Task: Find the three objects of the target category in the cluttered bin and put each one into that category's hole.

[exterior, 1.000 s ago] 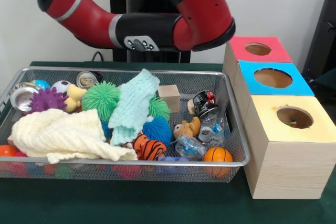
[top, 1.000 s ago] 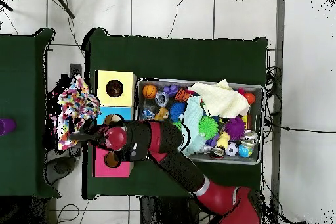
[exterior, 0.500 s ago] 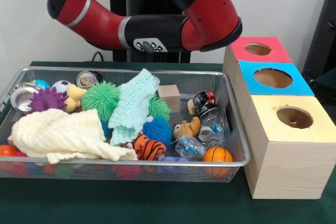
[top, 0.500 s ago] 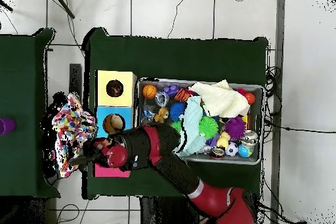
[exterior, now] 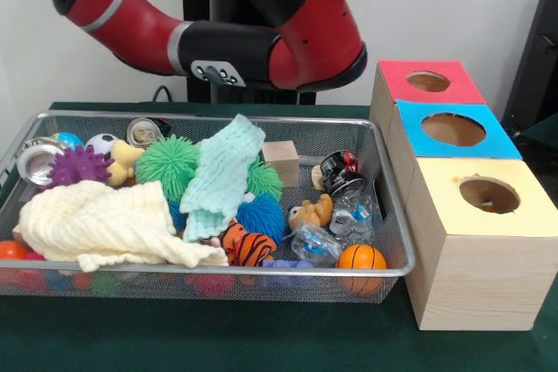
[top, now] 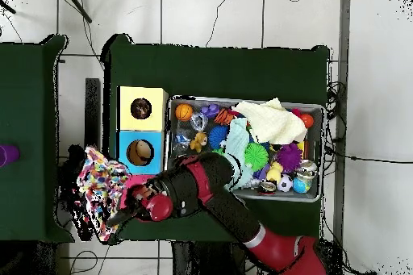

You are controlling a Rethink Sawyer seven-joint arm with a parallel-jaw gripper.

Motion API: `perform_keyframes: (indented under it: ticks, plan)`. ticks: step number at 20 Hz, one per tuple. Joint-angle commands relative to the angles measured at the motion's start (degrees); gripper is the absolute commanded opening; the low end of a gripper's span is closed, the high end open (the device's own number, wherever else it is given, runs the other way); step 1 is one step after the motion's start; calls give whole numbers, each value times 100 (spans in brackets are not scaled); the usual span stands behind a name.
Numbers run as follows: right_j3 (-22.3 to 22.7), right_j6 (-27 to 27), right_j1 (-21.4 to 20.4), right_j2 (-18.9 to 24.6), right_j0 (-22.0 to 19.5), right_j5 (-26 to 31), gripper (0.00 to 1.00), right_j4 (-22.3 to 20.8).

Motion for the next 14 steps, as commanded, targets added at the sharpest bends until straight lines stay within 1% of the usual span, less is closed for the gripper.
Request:
perform_keyframes:
  ticks: [1,3,5,6,10,12,13,14]
  plan:
    - [-1207,-1278,-762,-576,-75,1146,0,-70]
    - [-1335,-1332,-988,-576,-34,1397,0,-112]
    - [-1474,-1470,-1239,-626,24,1658,0,-251]
    - [-1594,-1558,-1425,-670,70,1773,0,-398]
    - [-1956,-1741,-1757,-892,185,2095,0,-701]
    - [-2023,-1767,-1803,-937,196,2139,0,-766]
    - [-2215,-2073,-1862,-998,245,2233,0,-999]
    - [-2309,-2179,-1910,-1037,275,2296,0,-1103]
